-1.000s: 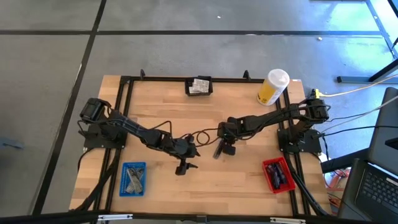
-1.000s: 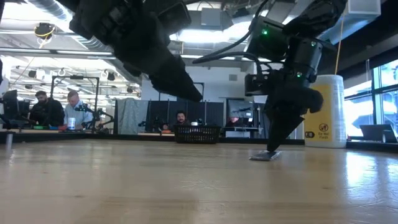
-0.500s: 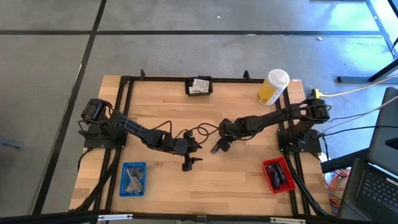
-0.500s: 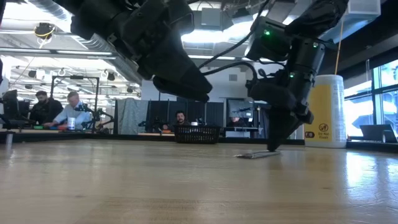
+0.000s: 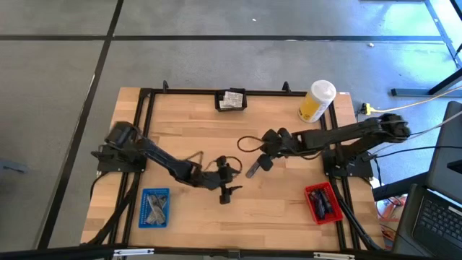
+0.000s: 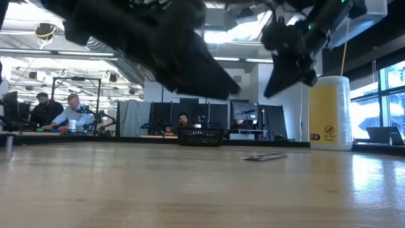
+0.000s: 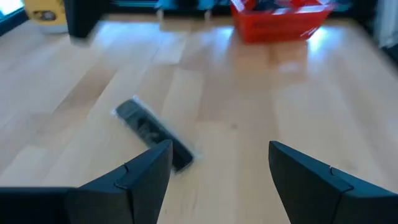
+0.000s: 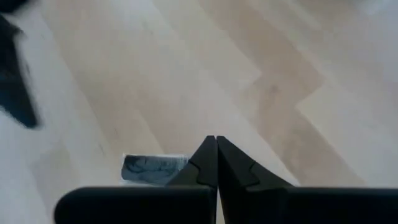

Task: Pick & Place Travel size toiletries
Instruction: Put the black comb into the blue bin

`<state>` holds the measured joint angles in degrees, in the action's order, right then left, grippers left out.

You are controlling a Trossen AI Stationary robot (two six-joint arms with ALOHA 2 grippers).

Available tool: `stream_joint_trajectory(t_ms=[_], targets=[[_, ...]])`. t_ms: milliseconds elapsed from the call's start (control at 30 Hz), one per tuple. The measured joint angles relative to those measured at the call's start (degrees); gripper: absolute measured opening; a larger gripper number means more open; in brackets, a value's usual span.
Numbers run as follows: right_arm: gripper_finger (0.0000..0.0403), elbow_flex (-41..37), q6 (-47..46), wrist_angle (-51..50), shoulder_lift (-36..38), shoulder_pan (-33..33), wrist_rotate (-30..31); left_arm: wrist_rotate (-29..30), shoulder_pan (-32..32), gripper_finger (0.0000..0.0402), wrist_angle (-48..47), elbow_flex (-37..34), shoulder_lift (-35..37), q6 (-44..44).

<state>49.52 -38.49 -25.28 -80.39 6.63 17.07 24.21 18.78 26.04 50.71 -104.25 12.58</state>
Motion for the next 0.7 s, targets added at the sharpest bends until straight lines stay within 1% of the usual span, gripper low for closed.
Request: stream_joint_trajectory(t_ms=[100, 267, 400, 500, 600, 700], targets=[[0.0, 0.02, 0.79, 0.27, 2.38, -0.04, 2.01, 3.82, 0.33, 0.026, -0.44, 3.66, -5.53, -0.77], [0.0, 0.04, 1.9, 0.3, 4.15, -0.07, 4.33, 9.88, 0.64, 0.026, -0.57, 11.34, -13.83, -3.8], [0.0, 0.04, 3.12, -0.07, 4.23, -0.04, 4.83, 15.58, 1.51, 0.026, -1.65, 16.05, -18.52, -5.61], [0.0, 0.04, 3.23, -0.2, 4.23, -0.04, 5.02, 20.81, 2.22, 0.026, -2.88, 18.24, -21.04, -7.02], [0.0, 0.04, 3.67, -0.23, 4.23, -0.04, 5.7, 21.56, 2.27, 0.026, -2.74, 19.78, -23.2, -7.4], [0.0, 0.06, 4.03, -0.22, 4.23, -0.04, 6.39, 20.59, 2.23, 0.0256, -2.13, 21.05, -25.54, -7.07]])
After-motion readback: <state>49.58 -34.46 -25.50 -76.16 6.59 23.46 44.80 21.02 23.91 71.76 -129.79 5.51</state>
